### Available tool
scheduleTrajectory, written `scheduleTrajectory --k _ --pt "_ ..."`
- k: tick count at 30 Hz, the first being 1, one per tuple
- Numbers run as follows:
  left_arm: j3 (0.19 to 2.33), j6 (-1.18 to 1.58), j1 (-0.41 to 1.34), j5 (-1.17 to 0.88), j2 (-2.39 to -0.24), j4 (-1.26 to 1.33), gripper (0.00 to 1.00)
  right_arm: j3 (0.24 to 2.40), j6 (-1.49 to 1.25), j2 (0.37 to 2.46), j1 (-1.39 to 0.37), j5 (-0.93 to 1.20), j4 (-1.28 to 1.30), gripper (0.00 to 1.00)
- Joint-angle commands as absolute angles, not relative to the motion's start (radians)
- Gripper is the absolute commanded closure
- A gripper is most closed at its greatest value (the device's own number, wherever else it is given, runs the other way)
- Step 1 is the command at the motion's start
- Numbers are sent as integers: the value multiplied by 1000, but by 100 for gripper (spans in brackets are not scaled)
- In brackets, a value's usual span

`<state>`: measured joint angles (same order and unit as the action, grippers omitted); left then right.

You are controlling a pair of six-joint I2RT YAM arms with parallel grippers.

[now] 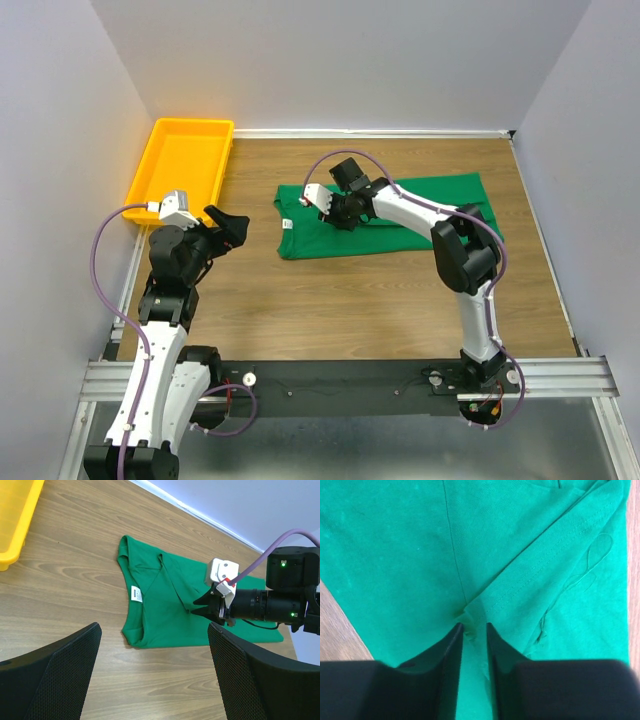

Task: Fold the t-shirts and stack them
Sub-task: Fold the tshirt

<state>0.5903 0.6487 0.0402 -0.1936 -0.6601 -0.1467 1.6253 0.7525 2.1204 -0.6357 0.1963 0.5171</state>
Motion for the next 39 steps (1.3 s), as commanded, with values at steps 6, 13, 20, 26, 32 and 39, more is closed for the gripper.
scheduleTrajectory --k 6,13,20,26,32,39 --pt "569 652 32 -218 -644 -143 5 1657 738 2131 -646 195 518 92" --pt "571 649 32 -218 -643 -147 5 1703 692 2123 -638 172 517 100" --pt "577 643 31 -216 -640 -150 6 1790 552 2140 -563 25 427 99" --pt "572 644 29 -224 -641 -140 5 1816 497 2168 -471 -112 394 50" --pt "572 644 28 -229 -646 -133 5 1737 422 2097 -437 -65 394 25" --pt "528 673 28 -307 -708 -117 7 1608 315 1970 -315 223 436 29"
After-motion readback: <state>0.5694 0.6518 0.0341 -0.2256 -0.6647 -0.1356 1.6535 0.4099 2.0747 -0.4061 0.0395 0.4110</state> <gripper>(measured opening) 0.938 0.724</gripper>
